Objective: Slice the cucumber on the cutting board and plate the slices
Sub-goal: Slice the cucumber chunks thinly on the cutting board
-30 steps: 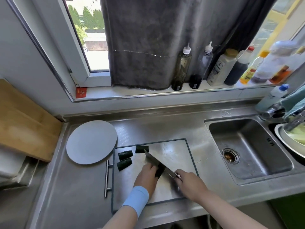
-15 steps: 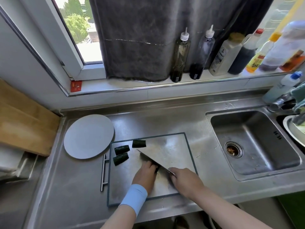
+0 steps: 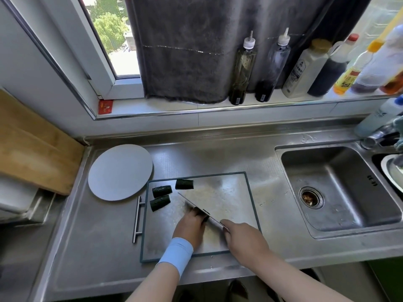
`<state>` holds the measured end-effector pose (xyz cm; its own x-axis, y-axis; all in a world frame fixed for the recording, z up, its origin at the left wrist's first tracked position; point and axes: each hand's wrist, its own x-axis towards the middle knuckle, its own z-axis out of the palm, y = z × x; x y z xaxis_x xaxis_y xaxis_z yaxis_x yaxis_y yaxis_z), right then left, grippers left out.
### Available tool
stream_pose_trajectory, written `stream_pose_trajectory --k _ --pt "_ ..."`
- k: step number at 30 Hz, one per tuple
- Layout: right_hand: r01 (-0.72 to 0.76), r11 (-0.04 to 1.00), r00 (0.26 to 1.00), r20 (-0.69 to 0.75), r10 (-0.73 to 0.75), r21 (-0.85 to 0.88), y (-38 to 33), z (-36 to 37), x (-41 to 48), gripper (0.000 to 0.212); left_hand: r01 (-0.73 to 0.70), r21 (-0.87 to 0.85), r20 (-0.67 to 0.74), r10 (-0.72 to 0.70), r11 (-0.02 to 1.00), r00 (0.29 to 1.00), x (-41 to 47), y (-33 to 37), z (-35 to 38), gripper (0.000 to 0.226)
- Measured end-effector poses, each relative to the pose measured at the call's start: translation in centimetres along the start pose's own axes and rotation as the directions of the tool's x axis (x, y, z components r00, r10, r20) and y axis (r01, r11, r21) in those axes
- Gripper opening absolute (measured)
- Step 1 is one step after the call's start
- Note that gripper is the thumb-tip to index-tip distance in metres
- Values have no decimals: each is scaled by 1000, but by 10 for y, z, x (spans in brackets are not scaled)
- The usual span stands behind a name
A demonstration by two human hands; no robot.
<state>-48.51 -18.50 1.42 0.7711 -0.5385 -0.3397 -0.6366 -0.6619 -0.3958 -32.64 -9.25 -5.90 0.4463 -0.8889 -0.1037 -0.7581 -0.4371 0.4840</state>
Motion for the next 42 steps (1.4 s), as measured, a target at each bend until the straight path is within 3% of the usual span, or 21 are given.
stream_pose_trajectory --k 11,26,32,42 --pt "-39 999 999 27 38 31 8 -4 -8 15 -1 -62 -77 -4 998 997 -1 -5 6 29" --pt "-87 991 989 129 73 104 -3 6 29 26 5 -116 -124 -20 993 992 -4 -3 8 22" --pt "-58 997 993 102 53 44 0 5 14 33 17 -114 -151 -34 993 988 -5 -4 10 22" --pt "-62 997 997 38 61 40 22 5 -25 24 24 -110 -117 -37 994 992 -4 -11 16 26"
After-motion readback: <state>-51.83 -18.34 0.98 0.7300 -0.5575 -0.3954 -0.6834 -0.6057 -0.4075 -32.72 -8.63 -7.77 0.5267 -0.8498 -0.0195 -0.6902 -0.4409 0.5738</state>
